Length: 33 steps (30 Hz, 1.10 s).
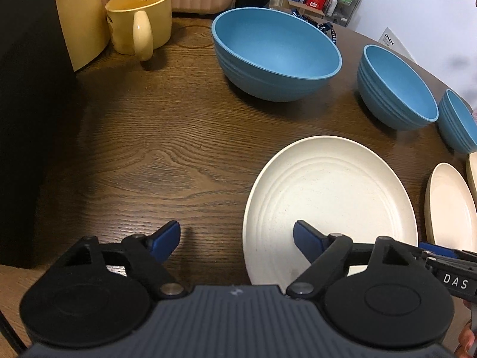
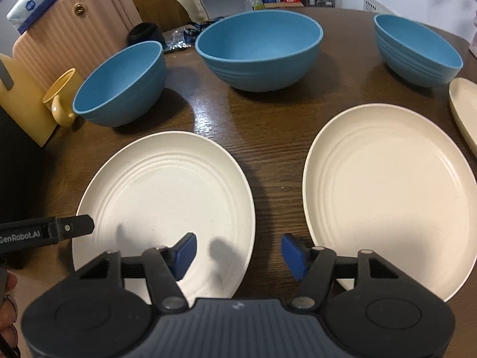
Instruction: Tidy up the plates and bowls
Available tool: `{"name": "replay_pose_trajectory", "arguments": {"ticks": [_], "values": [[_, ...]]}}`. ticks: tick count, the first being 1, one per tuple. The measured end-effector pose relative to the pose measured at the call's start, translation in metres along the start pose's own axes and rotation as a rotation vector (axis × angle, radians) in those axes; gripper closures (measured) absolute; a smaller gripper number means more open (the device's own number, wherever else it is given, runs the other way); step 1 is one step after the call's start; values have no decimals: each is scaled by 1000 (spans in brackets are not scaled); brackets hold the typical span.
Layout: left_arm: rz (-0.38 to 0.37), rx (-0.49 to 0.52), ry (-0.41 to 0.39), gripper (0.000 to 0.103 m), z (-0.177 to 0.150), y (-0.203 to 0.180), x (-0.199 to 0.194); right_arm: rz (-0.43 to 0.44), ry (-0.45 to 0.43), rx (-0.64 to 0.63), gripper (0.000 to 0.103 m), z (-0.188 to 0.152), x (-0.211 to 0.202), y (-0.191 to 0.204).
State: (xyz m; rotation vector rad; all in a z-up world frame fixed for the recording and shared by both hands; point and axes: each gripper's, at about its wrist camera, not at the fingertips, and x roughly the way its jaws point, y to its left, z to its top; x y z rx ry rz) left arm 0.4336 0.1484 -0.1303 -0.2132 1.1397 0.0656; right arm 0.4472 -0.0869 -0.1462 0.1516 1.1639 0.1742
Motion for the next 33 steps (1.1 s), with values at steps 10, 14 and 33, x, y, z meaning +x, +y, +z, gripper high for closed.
{"name": "replay_pose_trajectory", "arguments": {"ticks": [10, 14, 33], "values": [[-8, -5, 21, 29, 5, 1, 9, 2, 26, 20, 57, 11, 9, -5], [-10, -10, 32, 36, 8, 3, 12, -2, 29, 22, 67, 14, 12, -6], [-68, -28, 69, 90, 14, 3, 22, 39, 20, 46, 91, 17, 15, -10]]}}
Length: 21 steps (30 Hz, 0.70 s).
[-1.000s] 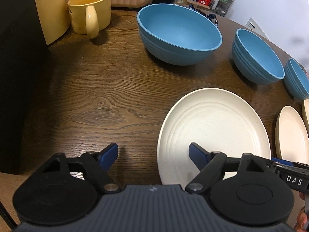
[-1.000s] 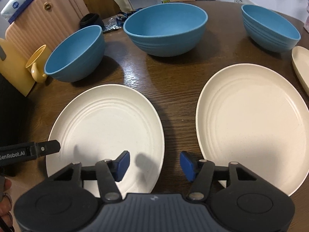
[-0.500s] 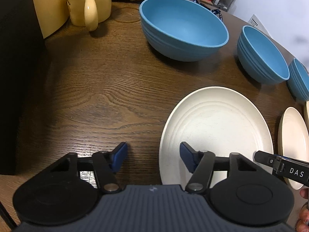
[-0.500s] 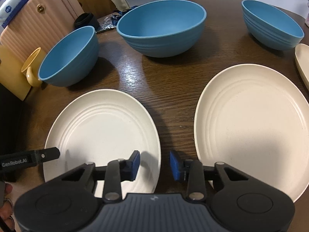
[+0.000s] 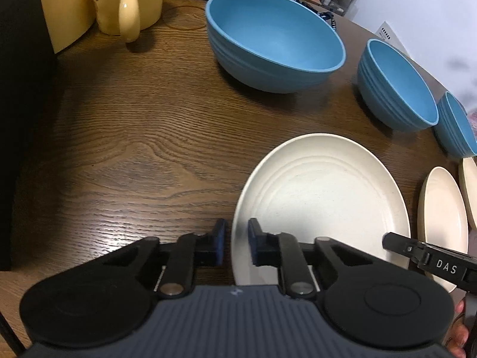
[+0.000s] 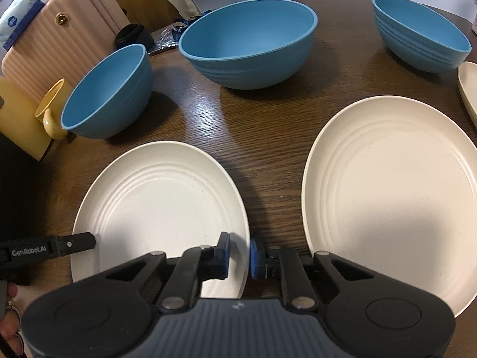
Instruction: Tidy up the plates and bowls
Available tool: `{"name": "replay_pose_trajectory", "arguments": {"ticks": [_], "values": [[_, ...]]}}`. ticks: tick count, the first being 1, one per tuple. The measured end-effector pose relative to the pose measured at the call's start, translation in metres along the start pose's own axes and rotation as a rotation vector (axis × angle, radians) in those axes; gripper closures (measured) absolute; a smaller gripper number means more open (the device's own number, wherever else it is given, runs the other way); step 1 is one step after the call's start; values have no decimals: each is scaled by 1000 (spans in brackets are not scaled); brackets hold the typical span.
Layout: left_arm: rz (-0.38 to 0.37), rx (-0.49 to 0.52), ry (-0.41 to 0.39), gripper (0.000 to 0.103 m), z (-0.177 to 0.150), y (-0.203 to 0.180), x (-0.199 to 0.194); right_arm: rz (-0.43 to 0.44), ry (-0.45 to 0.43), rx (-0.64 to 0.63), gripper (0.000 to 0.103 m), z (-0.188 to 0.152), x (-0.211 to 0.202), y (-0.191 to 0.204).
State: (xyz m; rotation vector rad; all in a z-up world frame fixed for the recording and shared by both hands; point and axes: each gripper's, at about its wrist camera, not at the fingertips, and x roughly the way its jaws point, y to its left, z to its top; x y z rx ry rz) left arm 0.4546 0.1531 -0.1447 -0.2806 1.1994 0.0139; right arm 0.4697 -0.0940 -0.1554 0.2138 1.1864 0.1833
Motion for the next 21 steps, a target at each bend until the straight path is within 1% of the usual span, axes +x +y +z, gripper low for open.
{"name": "replay_pose_trajectory", "arguments": {"ticks": [21], "values": [[19, 14, -24, 91, -4, -7, -6, 10, -33, -2, 93, -5, -9, -1]]}}
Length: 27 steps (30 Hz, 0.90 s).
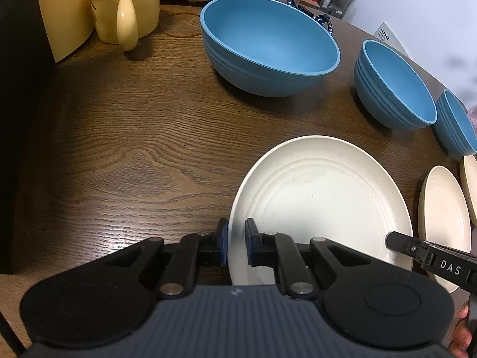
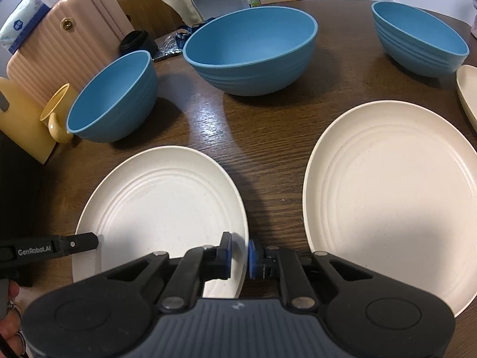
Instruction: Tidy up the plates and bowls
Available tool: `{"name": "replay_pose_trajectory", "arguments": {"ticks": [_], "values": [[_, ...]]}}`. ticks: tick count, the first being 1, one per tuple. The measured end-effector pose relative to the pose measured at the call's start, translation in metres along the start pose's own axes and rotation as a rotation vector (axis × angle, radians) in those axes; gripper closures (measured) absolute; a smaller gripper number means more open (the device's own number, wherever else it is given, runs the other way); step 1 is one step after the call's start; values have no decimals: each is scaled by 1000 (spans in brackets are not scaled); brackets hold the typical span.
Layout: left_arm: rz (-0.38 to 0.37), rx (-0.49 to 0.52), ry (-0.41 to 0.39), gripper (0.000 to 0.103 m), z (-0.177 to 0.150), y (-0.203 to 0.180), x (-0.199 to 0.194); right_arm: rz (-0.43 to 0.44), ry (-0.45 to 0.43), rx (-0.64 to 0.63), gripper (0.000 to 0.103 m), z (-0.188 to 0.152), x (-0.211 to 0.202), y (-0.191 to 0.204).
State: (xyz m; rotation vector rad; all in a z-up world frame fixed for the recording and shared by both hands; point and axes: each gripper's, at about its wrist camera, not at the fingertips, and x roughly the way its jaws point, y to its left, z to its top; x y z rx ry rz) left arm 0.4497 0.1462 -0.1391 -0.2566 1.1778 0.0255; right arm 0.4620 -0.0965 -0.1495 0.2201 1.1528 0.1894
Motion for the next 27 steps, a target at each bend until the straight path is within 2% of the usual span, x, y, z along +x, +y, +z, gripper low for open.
{"name": "replay_pose_trajectory", "arguments": {"ticks": [12, 27], "values": [[-5, 4, -24, 91, -7, -2, -15, 6, -25, 0, 93, -6, -13, -1], [-3, 33, -50, 91, -33, -13, -38, 18, -56, 2, 93, -32, -40, -9]]}}
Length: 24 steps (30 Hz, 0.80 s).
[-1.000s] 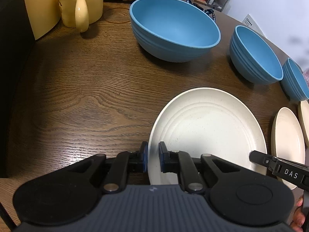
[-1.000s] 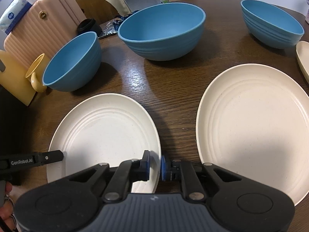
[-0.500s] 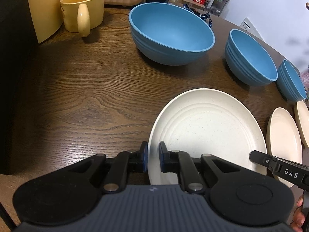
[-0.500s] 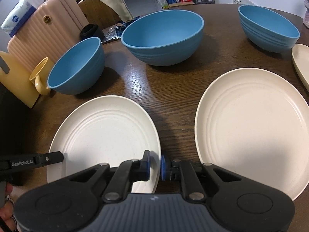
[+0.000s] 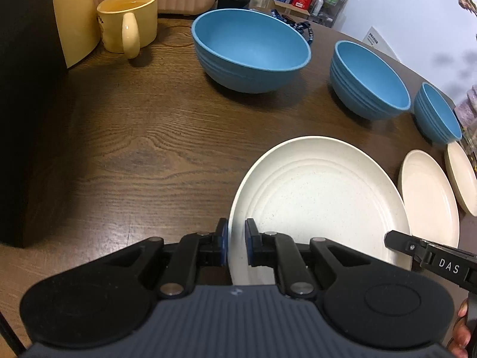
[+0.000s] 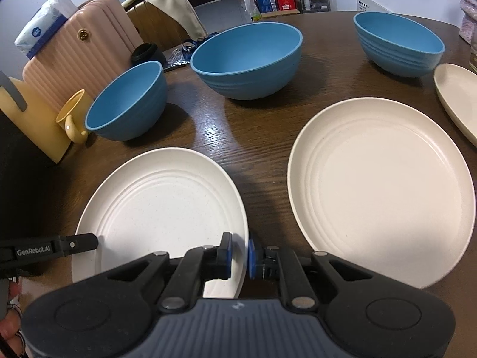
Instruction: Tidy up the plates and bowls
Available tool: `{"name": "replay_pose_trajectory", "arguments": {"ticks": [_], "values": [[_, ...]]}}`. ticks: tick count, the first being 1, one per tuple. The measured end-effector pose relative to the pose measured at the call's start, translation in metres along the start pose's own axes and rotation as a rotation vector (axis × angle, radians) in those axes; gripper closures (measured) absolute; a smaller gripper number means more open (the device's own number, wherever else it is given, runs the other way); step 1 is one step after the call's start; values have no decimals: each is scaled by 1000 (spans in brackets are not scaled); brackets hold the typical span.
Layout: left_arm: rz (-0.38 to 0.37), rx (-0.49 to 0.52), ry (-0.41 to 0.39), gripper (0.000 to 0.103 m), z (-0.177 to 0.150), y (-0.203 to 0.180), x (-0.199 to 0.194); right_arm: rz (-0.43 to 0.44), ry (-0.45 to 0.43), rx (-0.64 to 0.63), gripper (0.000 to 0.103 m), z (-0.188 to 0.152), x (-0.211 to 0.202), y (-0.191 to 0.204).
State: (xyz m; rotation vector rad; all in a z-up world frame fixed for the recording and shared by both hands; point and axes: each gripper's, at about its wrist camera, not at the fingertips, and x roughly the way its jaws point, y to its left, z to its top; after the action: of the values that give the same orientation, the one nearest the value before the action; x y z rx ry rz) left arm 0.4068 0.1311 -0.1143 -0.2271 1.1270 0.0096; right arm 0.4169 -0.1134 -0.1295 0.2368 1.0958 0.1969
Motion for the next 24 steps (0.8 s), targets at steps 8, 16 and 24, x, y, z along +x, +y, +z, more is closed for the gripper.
{"name": "replay_pose_trajectory", "arguments": {"ticks": [8, 16, 24], "values": [[-3, 9, -8, 91, -18, -10, -12, 7, -9, 2, 93, -18, -16, -10], [1, 21, -7, 91, -37, -18, -20, 9, -17, -2, 93, -37, -28, -18], [1, 38, 13, 91, -57, -27, -22, 3, -12, 6, 93, -56, -35, -31]]}}
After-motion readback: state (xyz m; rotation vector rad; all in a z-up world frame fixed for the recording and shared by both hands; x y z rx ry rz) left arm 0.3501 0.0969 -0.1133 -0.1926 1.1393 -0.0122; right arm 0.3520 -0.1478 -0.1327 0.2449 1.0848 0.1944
